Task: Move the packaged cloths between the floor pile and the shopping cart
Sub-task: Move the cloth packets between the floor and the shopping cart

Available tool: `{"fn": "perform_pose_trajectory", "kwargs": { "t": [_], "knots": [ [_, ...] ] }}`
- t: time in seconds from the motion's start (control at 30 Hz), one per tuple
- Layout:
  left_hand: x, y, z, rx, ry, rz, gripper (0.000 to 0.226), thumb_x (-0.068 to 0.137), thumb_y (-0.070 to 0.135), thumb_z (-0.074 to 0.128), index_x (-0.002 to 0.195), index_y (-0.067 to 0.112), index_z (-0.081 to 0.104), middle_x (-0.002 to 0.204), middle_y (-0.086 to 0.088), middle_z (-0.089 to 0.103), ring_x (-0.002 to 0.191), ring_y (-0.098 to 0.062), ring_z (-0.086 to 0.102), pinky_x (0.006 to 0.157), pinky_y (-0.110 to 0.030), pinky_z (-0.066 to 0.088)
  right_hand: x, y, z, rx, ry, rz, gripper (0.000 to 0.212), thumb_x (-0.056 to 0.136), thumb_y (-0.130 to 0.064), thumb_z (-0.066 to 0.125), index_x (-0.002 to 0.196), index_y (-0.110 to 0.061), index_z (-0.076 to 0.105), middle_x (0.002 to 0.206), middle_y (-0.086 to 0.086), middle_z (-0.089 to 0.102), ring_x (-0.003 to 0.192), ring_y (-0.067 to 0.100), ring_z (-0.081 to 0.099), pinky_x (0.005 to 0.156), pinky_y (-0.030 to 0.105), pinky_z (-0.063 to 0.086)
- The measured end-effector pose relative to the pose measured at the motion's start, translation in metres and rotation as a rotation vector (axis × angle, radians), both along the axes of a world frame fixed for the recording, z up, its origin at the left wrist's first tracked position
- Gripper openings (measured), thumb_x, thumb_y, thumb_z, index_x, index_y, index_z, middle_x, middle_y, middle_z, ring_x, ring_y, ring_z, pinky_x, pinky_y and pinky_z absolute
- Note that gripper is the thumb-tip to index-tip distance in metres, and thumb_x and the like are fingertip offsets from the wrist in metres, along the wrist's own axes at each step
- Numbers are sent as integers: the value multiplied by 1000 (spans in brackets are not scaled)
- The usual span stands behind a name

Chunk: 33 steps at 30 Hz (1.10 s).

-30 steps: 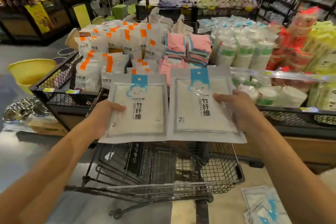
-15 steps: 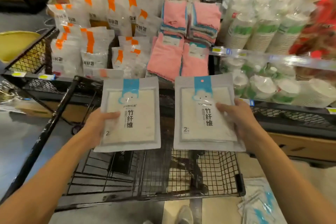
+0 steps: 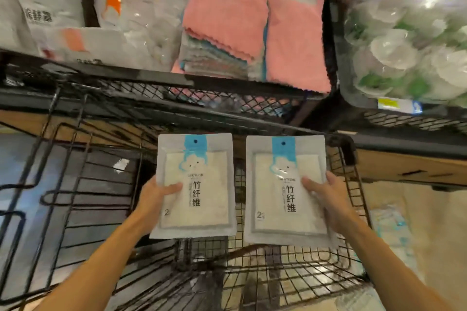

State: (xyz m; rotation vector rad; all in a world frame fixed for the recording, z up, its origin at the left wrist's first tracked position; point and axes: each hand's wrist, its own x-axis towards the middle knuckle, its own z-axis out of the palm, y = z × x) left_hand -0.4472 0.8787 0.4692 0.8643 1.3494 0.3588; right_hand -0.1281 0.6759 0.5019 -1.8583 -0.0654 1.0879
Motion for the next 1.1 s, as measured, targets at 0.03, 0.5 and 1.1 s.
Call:
{"fn": "perform_pose_trajectory", "kwargs": {
  "t": [0.03,0.5,1.1],
  "knots": [
    [0,1,-18,-8,5,-11,37,84,2,73,118,12,64,110,-12,76,98,-35,74,87,-58,58,0,0,-19,-10,16,-1,25,93,-11,72,115,-16,61,105,13,78,89,32,79,77,58,63],
    [30,12,-202,-38,77,-75,24,86,2,72,108,14,72,96,-6,79,90,-30,76,79,-47,61,7,24,-214,-36,24,-1,30,90,-4,72,117,-8,61,109,13,78,90,32,78,73,51,65],
    [38,-5,-278,273,397,-258,60,89,28,75,135,19,37,126,-11,64,110,-29,67,90,-52,58,-15,27,-294,-218,-409,56,54,91,-17,76,128,-26,39,134,8,55,116,28,66,88,53,62]
  ]
}}
